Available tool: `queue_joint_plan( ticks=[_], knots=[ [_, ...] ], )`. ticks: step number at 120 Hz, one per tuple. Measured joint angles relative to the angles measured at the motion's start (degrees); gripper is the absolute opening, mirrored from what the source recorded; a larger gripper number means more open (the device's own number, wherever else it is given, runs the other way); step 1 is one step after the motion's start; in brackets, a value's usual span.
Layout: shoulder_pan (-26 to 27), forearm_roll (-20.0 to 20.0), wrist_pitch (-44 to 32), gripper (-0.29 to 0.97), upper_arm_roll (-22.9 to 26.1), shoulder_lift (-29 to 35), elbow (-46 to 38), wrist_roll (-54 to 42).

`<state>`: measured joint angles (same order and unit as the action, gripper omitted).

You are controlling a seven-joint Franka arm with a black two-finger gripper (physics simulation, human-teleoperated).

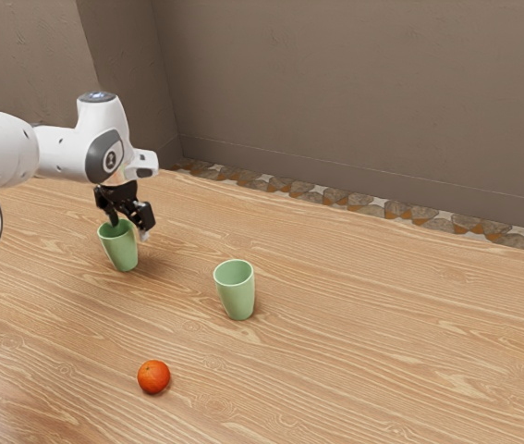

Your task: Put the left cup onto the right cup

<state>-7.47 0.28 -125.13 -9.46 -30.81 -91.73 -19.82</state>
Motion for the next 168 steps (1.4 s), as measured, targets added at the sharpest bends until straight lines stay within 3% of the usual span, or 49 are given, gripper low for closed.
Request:
queue_joint_plan(
  ticks=[34,70,99,140,168],
  knots=[
    [0.0,-1.4,-1.1,0.64,0.2,-1.1,-0.7,-1.4],
    [0.0,-2.4,-1.5,0.23,0.2,-1.3,-0.8,-2.5],
    [0.0,-2.3,-1.5,0.0,-0.2,-0.9,-0.8,-3.1],
    [0.1,-2.2,-1.4,-0.09,-0.3,-0.4,-0.8,-3.4],
    [0.4,-1.7,-0.3,-0.1,0.1,3.8,-1.0,-3.1]
  ],
)
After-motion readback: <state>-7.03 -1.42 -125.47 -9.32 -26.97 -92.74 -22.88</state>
